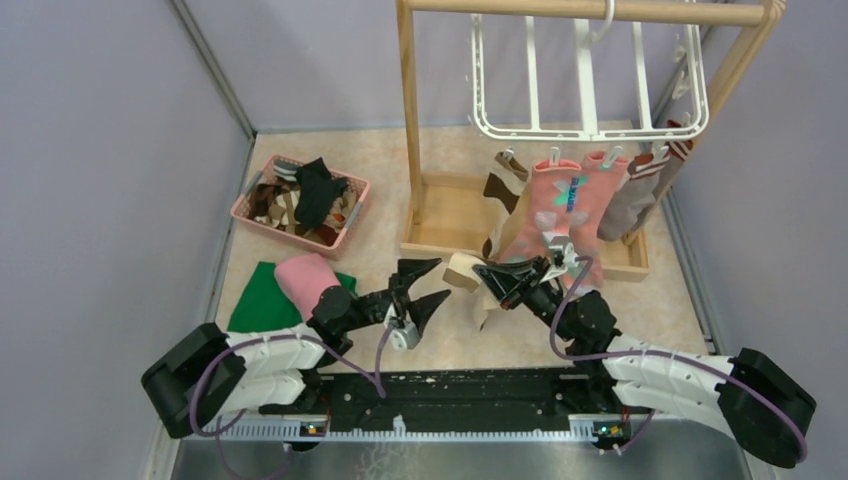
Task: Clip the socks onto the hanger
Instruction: Pick up the sock from the bin.
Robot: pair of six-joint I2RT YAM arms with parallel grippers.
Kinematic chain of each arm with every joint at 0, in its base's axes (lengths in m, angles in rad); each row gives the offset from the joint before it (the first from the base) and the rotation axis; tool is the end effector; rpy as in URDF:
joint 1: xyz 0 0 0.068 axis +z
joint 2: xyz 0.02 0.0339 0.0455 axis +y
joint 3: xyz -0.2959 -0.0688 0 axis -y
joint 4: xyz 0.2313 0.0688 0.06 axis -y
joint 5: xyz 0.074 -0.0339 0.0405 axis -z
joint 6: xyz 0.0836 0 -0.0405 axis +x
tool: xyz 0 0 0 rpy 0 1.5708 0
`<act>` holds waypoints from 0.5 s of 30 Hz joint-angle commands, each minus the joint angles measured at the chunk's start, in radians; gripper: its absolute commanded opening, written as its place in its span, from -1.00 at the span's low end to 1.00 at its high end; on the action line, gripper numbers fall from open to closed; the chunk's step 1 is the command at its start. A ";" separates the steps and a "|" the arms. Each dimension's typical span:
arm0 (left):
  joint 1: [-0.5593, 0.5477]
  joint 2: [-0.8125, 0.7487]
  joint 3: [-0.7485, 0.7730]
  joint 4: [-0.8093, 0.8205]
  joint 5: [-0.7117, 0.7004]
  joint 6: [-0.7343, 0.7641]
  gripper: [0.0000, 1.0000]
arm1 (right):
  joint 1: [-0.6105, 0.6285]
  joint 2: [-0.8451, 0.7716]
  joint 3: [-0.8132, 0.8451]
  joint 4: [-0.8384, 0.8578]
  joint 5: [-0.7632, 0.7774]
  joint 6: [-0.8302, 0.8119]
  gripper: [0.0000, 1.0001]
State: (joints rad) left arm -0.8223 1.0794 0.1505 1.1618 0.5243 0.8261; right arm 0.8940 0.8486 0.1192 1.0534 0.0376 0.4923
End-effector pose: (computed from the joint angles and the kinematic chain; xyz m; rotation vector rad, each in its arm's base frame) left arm 0.1118 -0.1819 0.2588 1.2587 0.5612 -0.3470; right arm 0.1191 0.1432 0.2763 -0.2323 1.3161 1.1678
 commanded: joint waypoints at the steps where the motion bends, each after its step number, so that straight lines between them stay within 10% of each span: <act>1: -0.030 0.084 0.058 0.127 -0.010 0.102 0.46 | 0.001 0.019 0.053 0.060 -0.002 0.074 -1.00; 15: -0.052 0.111 0.123 0.055 0.002 0.072 -0.06 | 0.000 0.021 0.048 0.058 0.006 0.088 -1.00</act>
State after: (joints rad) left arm -0.8650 1.1812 0.2359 1.2011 0.4995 0.8749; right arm 0.8940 0.8680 0.1200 1.0561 0.0406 0.5632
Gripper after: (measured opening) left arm 0.515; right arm 0.010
